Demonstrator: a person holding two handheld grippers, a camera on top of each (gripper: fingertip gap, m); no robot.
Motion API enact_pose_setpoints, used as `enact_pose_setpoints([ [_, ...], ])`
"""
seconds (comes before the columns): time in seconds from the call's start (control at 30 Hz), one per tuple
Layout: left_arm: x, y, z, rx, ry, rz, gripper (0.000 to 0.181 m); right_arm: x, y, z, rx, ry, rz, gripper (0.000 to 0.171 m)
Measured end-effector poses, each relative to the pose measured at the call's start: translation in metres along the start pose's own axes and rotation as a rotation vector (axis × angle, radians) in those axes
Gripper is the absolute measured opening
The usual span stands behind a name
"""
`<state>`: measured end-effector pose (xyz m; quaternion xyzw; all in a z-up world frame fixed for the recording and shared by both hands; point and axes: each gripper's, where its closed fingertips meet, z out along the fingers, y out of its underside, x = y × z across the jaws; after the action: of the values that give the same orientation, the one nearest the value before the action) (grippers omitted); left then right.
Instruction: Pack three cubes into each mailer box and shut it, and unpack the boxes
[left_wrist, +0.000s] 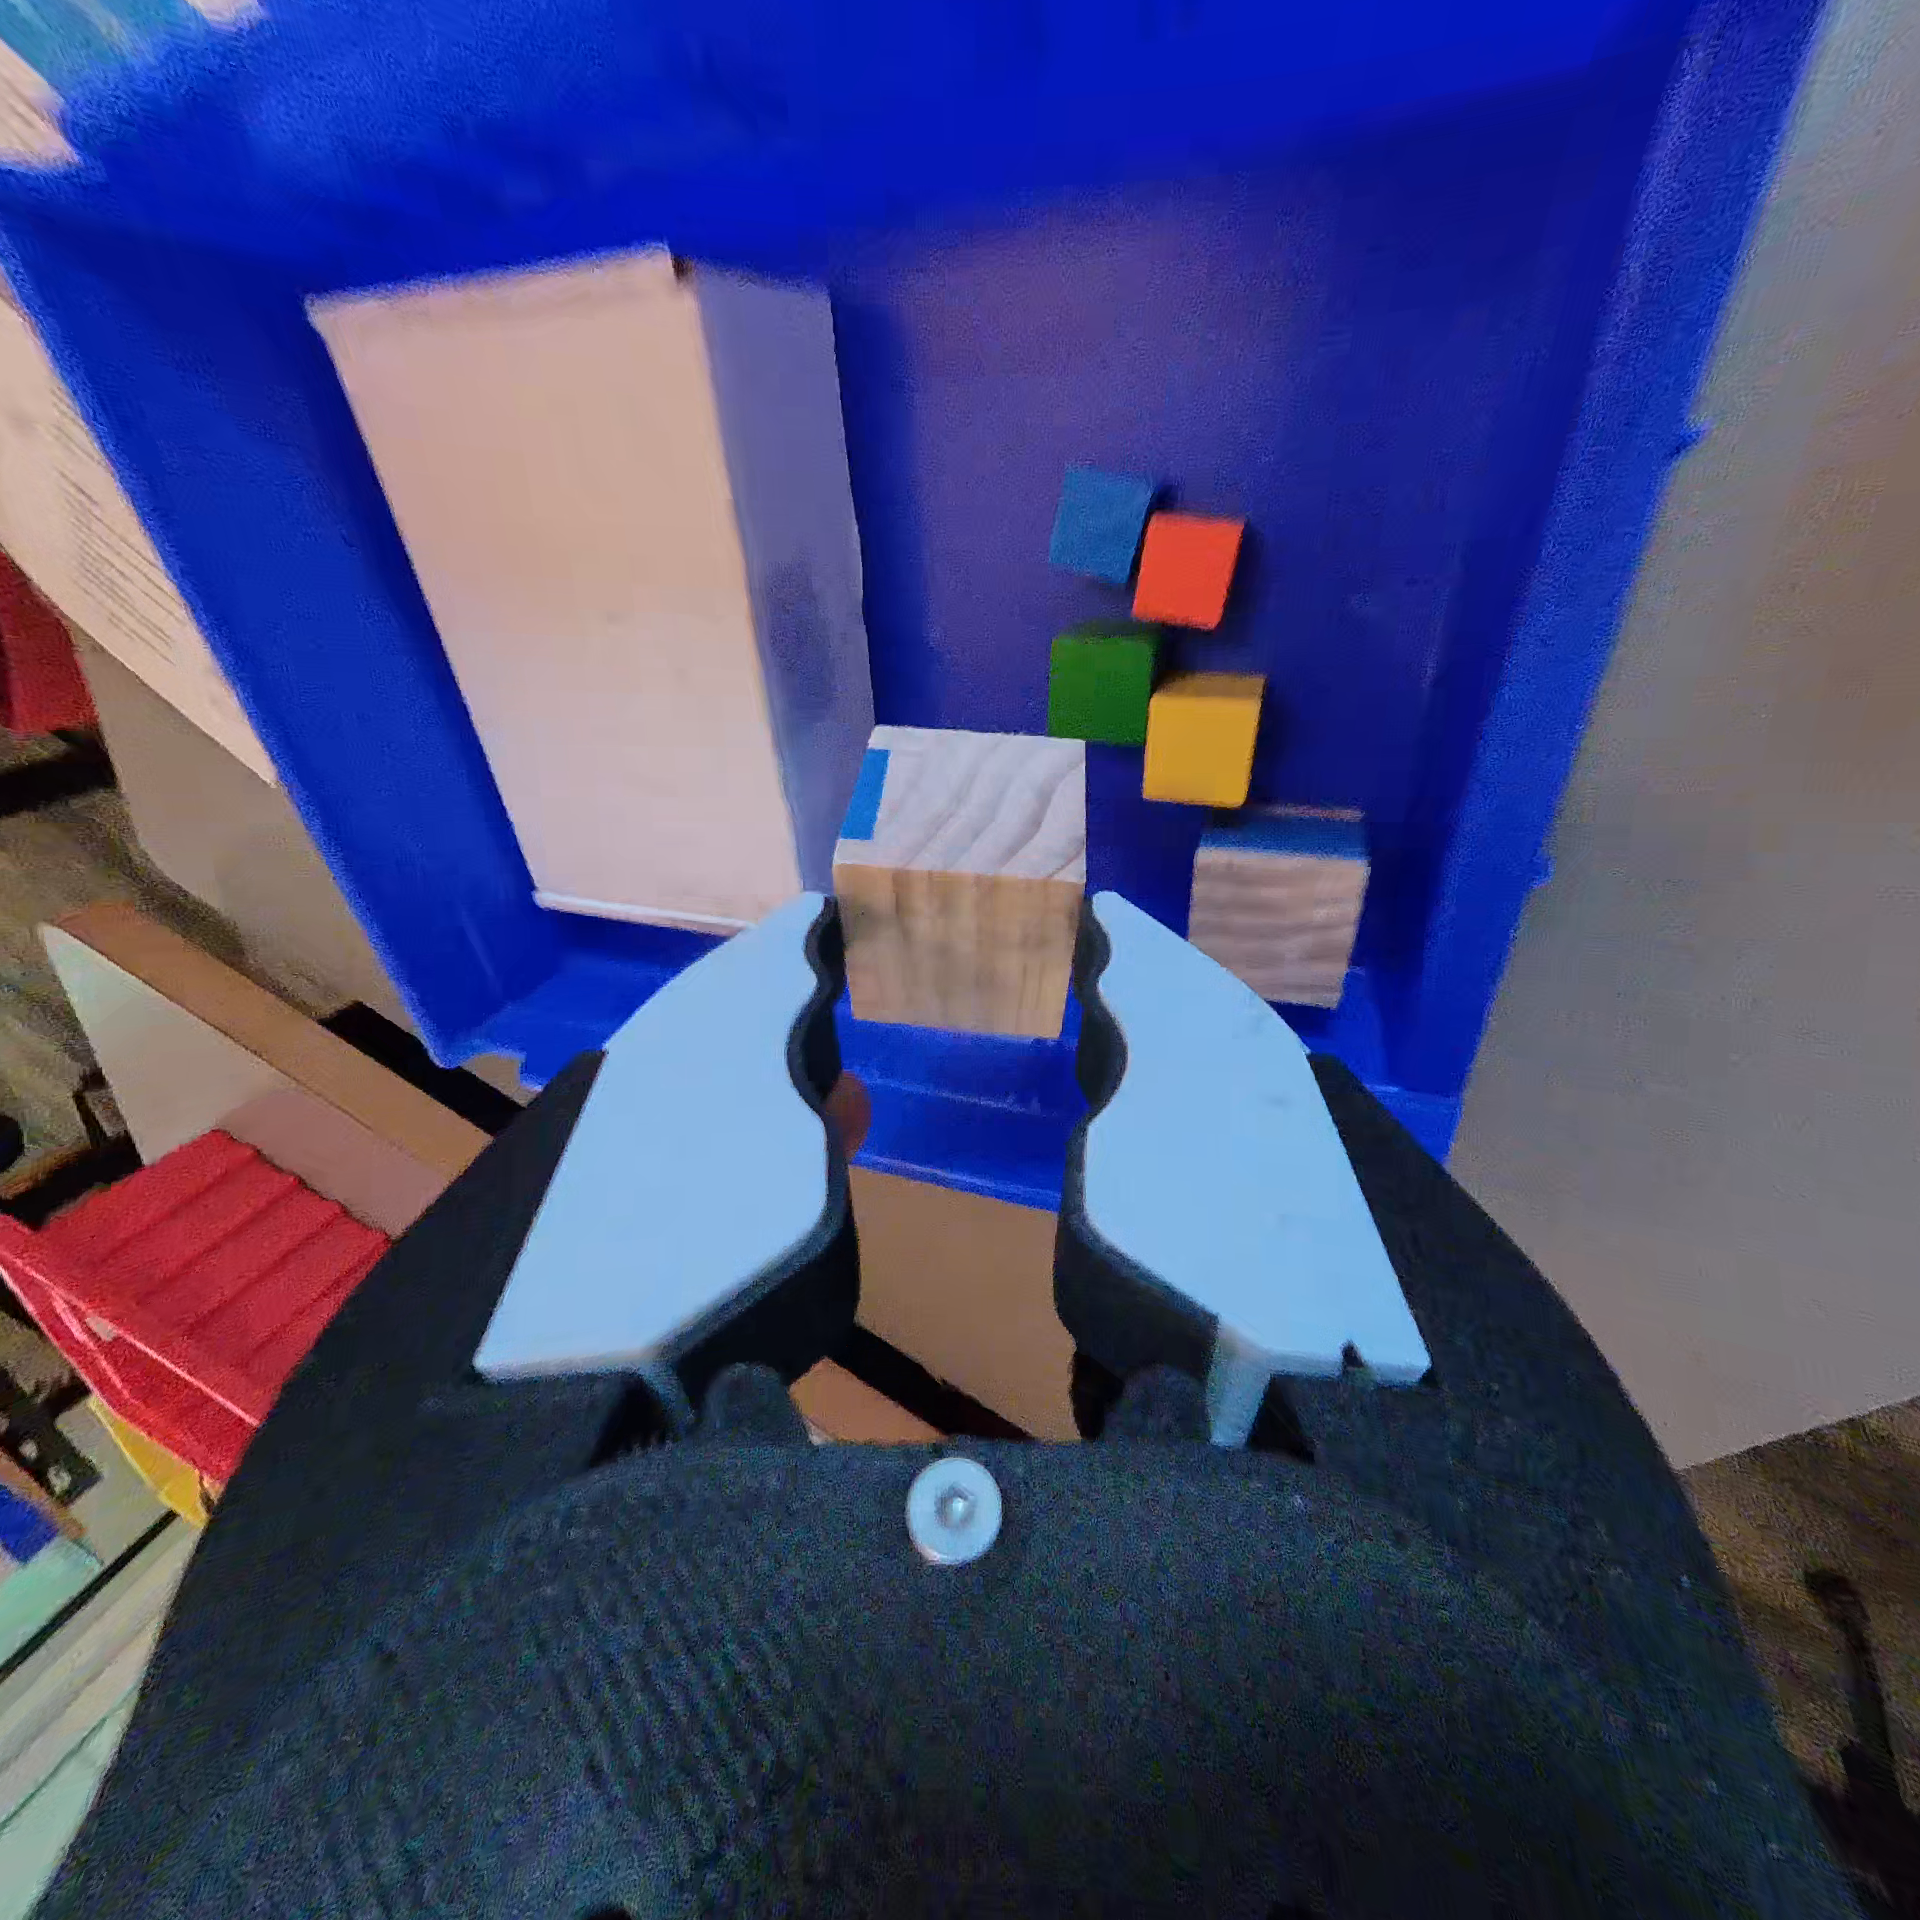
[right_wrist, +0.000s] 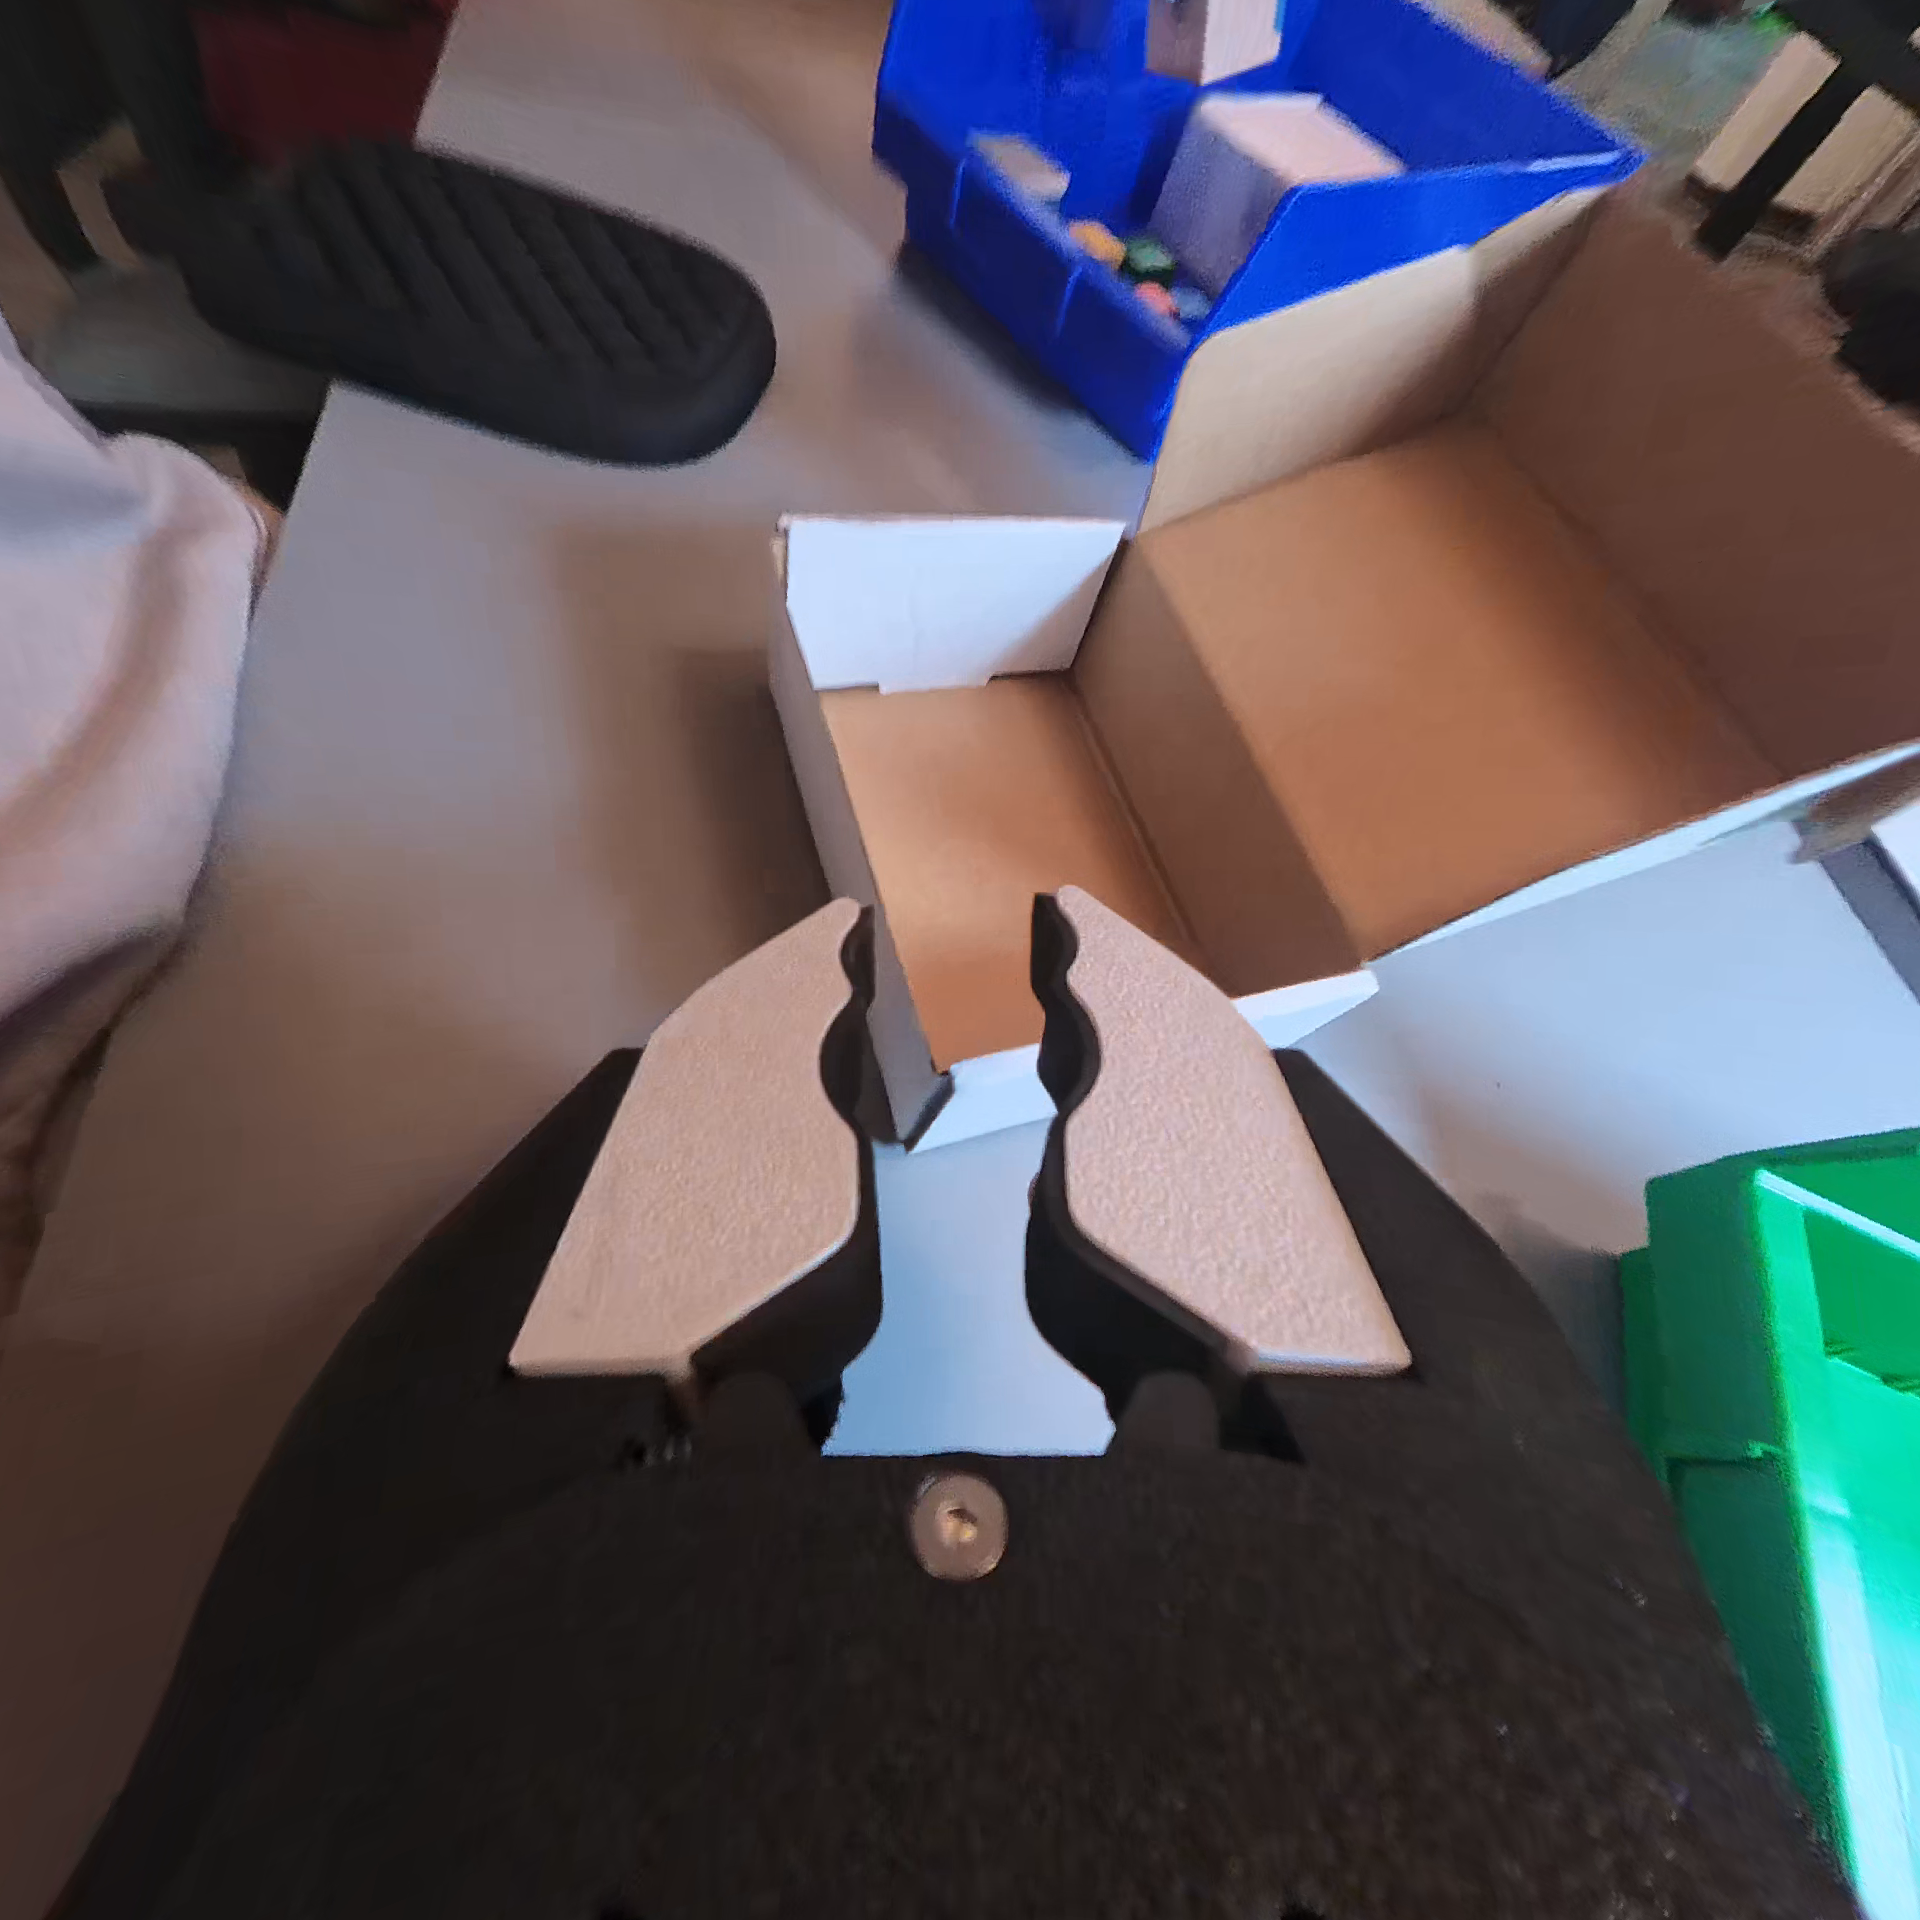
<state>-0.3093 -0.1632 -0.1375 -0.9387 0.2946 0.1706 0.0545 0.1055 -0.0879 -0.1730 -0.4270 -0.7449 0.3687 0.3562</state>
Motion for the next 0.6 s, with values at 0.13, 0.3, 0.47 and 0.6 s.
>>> enact_pose_setpoints([
  [0.13,0.052,-0.086,-0.079,0.296,0.028,0.065,0.043,0.021,-0.007,-0.009,0.063,0.067,0.105,0.035],
  [0.3,0.159,-0.174,-0.106,0.397,0.15,0.24,0.042,0.033,-0.002,-0.014,0.072,0.107,0.182,0.037],
  [0.47,0.222,-0.218,-0.064,0.271,0.27,0.348,0.043,0.034,0.007,-0.015,0.044,0.111,0.203,0.037],
  [0.6,0.239,-0.235,-0.038,0.183,0.312,0.367,0.043,0.019,0.011,-0.012,0.006,0.041,0.202,0.039],
])
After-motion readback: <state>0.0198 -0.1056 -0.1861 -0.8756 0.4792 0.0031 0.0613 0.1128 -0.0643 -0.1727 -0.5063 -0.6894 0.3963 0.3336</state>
